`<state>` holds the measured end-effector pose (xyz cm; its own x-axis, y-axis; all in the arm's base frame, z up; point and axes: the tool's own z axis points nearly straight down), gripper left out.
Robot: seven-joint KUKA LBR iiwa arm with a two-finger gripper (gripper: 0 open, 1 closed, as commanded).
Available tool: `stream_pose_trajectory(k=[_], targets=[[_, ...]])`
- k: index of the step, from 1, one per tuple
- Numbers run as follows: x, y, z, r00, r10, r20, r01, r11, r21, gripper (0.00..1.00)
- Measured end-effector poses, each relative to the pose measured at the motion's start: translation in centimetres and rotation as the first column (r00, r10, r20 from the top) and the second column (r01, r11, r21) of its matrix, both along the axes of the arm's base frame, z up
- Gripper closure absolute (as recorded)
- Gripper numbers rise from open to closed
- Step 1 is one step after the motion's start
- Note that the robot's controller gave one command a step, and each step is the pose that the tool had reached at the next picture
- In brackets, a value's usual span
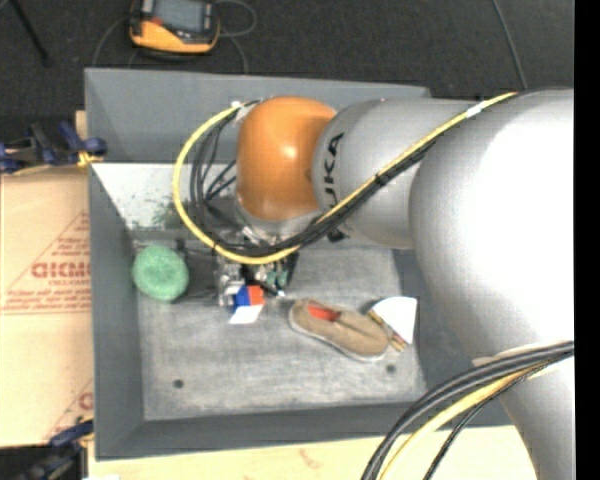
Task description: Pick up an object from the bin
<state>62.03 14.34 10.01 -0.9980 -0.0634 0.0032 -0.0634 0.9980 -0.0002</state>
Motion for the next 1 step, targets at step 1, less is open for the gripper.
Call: stream_pose_trajectory(k=[1], targets=[[0.06,0.01,2.22,1.000,-0.001,0.002,0.001,1.000,0.000,1.00]])
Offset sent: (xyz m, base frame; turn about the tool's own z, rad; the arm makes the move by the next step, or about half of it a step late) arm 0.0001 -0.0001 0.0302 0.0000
